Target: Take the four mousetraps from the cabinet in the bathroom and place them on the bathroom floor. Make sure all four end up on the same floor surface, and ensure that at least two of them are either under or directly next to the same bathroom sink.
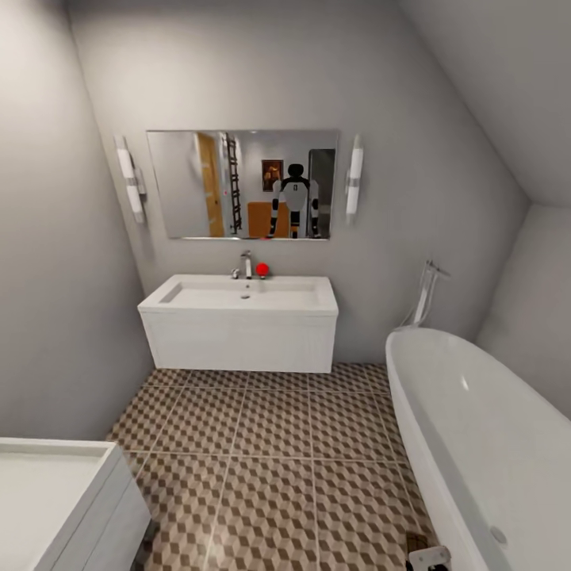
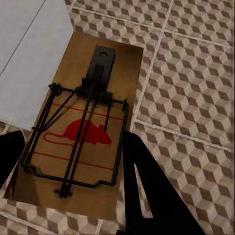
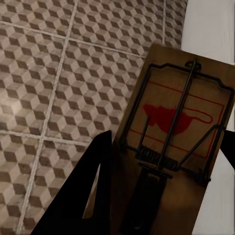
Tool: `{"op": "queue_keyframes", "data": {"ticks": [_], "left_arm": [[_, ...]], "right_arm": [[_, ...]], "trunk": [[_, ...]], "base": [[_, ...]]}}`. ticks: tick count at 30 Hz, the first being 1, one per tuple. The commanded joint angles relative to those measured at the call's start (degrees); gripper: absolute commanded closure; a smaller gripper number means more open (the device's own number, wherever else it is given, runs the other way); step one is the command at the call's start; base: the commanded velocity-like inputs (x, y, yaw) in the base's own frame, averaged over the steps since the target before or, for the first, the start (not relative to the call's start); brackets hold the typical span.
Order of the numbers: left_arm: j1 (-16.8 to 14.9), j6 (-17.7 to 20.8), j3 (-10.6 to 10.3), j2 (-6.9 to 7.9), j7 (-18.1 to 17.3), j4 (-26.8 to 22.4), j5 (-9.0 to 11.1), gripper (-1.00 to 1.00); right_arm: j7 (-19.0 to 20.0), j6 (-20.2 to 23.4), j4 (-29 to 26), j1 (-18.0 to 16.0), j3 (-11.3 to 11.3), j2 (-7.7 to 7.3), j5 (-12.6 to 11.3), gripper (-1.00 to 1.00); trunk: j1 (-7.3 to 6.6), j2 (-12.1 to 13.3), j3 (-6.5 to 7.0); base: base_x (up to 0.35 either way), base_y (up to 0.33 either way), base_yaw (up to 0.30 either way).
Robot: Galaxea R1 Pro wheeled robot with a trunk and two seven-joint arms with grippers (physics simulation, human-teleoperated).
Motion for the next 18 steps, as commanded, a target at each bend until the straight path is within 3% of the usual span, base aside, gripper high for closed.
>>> {"op": "queue_keyframes", "data": {"ticks": [1, 18], "left_arm": [[-0.1, -0.3, -0.5, -0.02, -0.2, 0.2, 0.5, 1.00], [-0.1, -0.3, -0.5, -0.01, -0.2, 0.2, 0.5, 1.00]], "right_arm": [[-0.1, -0.2, 0.1, -0.1, -0.3, -0.01, 0.5, 1.00], [-0.1, -0.2, 0.1, -0.1, -0.3, -0.01, 0.5, 1.00]], "trunk": [[0.07, -0.1, -0.13], [0.07, -0.1, -0.13]], "base": [[0.326, -0.128, 0.000], [0.326, -0.095, 0.000]]}}
